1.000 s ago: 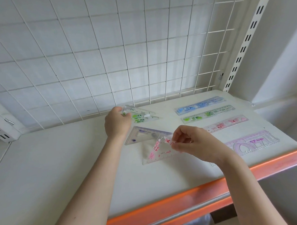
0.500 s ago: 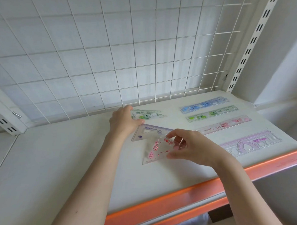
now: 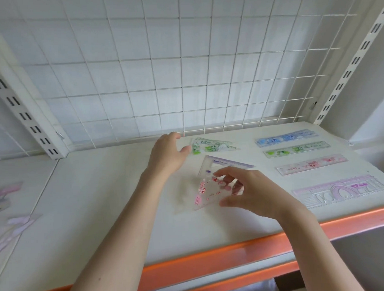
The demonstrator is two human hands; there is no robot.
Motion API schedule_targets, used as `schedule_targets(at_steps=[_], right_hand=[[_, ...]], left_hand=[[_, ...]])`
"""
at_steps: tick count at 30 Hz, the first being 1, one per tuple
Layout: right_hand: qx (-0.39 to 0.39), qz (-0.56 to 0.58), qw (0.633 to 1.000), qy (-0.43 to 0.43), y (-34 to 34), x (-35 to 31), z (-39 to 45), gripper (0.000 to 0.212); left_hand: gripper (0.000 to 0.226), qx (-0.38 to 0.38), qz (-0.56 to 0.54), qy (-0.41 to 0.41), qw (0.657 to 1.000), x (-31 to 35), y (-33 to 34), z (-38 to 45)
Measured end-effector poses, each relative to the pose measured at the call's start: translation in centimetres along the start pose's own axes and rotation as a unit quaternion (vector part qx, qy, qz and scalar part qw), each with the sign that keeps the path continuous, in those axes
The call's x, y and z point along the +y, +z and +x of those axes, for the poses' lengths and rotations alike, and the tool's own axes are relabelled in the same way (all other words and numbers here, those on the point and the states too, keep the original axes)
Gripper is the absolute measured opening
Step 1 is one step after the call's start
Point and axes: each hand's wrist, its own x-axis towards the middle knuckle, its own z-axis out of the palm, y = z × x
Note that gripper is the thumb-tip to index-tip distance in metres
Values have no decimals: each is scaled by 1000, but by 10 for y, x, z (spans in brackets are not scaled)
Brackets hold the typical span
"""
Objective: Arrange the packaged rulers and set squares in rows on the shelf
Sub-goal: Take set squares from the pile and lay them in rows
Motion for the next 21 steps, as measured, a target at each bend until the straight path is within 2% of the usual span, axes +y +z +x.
schedule_targets(at_steps=[5,8,12,21], right_hand=[[29,-8,999,-36,21,-27,17,49],[37,-46,997,-55,38,-48,32,46],[44,-91,993,-67,62,-79,59,47],[39,-145,989,-10,101,-129,129,55]], left_hand=[[39,57,-9,-24,998,-36,-48,-31],[37,102,7,-61,993,-65,-75,-56],[36,124,44,-94,987,-102,-100,-90],[34,137,55,-105,983,-155,-147,-122]])
